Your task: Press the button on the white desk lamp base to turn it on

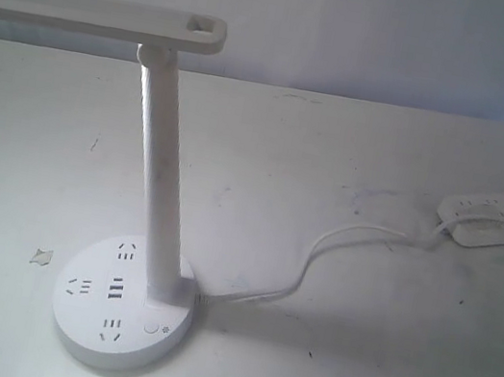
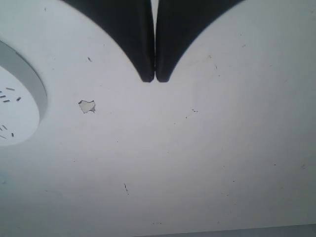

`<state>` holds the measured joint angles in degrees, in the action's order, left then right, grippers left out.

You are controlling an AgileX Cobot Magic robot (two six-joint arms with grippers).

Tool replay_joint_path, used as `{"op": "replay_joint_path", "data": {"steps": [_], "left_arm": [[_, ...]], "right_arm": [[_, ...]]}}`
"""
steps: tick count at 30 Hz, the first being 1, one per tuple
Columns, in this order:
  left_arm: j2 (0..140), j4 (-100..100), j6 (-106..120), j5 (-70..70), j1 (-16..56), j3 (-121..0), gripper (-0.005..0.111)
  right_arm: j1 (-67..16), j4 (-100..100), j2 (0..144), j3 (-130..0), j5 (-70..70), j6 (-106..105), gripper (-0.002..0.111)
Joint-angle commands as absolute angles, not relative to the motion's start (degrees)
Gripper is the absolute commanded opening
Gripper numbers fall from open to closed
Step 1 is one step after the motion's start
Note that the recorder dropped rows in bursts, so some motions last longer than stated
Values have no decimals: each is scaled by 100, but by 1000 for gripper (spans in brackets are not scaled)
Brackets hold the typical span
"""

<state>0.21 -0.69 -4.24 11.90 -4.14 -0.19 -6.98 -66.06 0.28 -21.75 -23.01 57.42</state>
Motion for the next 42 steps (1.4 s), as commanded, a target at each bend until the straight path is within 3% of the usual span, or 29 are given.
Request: {"op": "replay_joint_path", "data": {"steps": [1,8,18,33,36,42], "left_arm": [[0,-52,-446,1152,-382,0,0],[0,-52,-446,1152,-382,0,0],[0,-52,-446,1152,-382,0,0],[0,-52,-446,1152,-382,0,0],[0,-52,-446,1152,-382,0,0],[0,-52,-446,1152,-382,0,0]], "right_arm": [[-667,-6632,0,-2161,-2303,5772,0],[-667,-6242,0,-2066,-2303,5772,0],[-667,-1279,0,-1467,-2303,5772,0],[-667,-510,0,0,-1995,5546,0],[-667,-510,0,0,-1929,4820,0],[-667,-273,0,0,-1929,607,0]]}}
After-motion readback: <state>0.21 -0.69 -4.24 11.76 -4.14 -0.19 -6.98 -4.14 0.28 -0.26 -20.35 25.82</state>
